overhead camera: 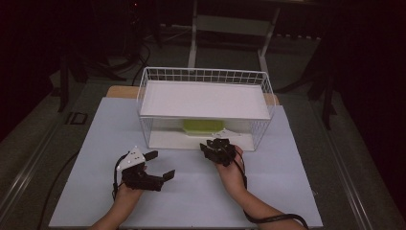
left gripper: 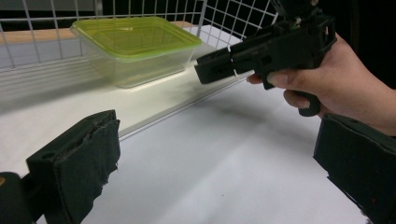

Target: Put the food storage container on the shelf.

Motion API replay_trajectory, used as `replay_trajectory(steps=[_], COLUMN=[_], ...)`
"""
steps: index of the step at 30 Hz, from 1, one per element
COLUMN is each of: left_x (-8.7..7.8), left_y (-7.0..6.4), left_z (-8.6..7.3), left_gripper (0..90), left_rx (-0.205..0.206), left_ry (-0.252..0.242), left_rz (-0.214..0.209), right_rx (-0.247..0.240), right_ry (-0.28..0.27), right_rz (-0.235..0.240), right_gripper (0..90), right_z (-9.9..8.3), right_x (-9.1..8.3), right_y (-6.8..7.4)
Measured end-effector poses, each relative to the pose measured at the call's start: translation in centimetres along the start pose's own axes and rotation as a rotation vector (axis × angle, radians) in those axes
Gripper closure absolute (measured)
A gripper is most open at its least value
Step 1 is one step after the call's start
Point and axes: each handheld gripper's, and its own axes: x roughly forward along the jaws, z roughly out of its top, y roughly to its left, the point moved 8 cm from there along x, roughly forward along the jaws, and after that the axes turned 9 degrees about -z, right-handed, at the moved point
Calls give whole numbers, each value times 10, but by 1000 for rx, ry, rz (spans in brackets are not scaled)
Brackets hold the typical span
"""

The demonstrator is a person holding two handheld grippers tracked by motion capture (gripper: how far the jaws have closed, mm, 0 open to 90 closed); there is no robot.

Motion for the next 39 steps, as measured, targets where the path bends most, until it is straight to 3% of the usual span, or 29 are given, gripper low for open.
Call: replay_trajectory(steps=[2, 4, 11, 14, 24, 39], left_x=[1, 2, 7, 8, 8, -12], left_y=[0, -1, -9, -13, -26, -49], left_z=[0, 1, 6, 9, 15, 19], left_gripper=[11, 11, 11, 11, 11, 11], left_rx=[3, -2, 14, 21, 33, 25], left_ry=[6, 5, 25, 28, 37, 35], left_rz=[0, -5, -28, -39, -80, -140], right_rx=[-23, -9, -18, -8, -12, -26], right_ry=[-2, -2, -30, -36, -58, -67], right_rz=[11, 37, 94, 132, 142, 171], right_gripper=[621, 568, 264, 200, 188, 192], right_z=[-2, -3, 2, 3, -1, -19], right_x=[-3, -7, -28, -36, -55, -94], right_y=[2, 3, 8, 10, 10, 7])
